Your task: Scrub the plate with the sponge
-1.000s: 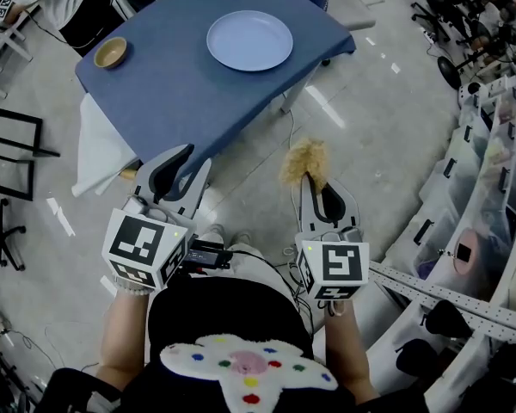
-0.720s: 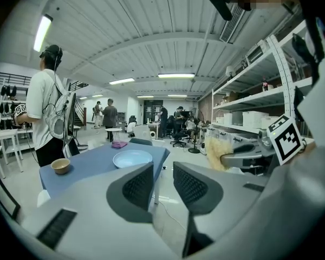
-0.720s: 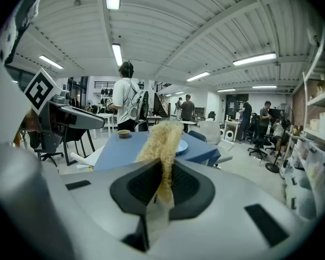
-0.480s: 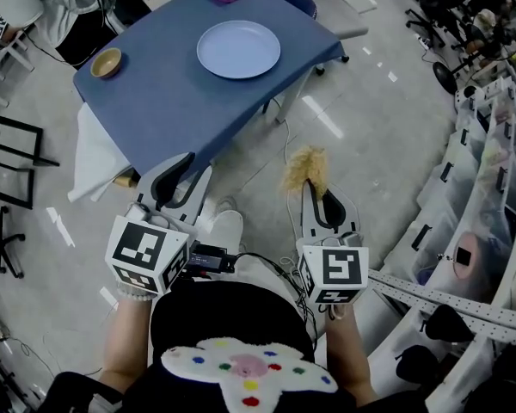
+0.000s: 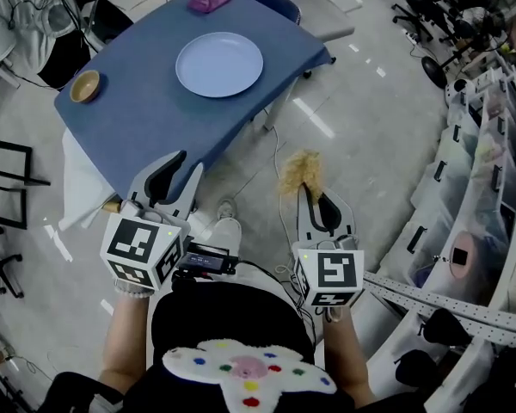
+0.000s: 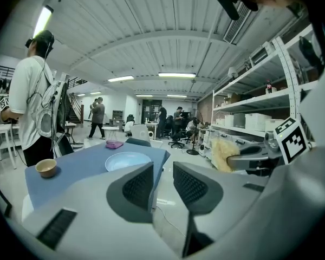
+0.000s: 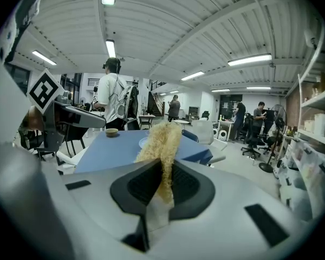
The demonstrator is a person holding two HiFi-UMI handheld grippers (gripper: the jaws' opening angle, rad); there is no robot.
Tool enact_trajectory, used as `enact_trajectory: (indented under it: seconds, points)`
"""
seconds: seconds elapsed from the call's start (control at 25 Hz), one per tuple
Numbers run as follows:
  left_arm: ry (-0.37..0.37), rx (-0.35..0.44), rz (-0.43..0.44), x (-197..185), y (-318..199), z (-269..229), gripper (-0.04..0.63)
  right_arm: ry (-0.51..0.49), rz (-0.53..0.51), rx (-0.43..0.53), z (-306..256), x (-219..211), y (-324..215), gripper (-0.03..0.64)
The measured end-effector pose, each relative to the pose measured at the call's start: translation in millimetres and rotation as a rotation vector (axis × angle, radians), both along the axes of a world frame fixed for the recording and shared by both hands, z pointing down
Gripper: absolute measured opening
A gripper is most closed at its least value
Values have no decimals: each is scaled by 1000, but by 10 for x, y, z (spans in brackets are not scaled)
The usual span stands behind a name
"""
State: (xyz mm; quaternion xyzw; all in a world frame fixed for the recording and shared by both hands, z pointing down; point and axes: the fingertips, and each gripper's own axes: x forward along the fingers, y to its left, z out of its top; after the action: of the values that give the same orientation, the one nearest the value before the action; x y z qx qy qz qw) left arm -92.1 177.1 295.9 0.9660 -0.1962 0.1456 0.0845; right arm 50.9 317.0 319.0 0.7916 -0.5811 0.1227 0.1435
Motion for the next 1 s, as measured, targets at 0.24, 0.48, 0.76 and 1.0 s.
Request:
enact_trajectory:
  seconds: [0.24, 0.48, 0.76, 1.0]
  points:
    - [-13, -27, -28, 278, -475, 128, 114, -3, -1, -17, 49, 284, -377, 43]
    - [-35, -54, -60, 495, -978, 254, 114, -11, -4, -33, 72, 517, -802, 43]
    - [-48, -88, -90, 689, -1457, 451, 117, -6, -18, -63, 153, 749, -1236, 43]
    - [-73, -138, -131, 755, -1918, 621, 123, -8, -53, -93, 181, 859, -1721, 43]
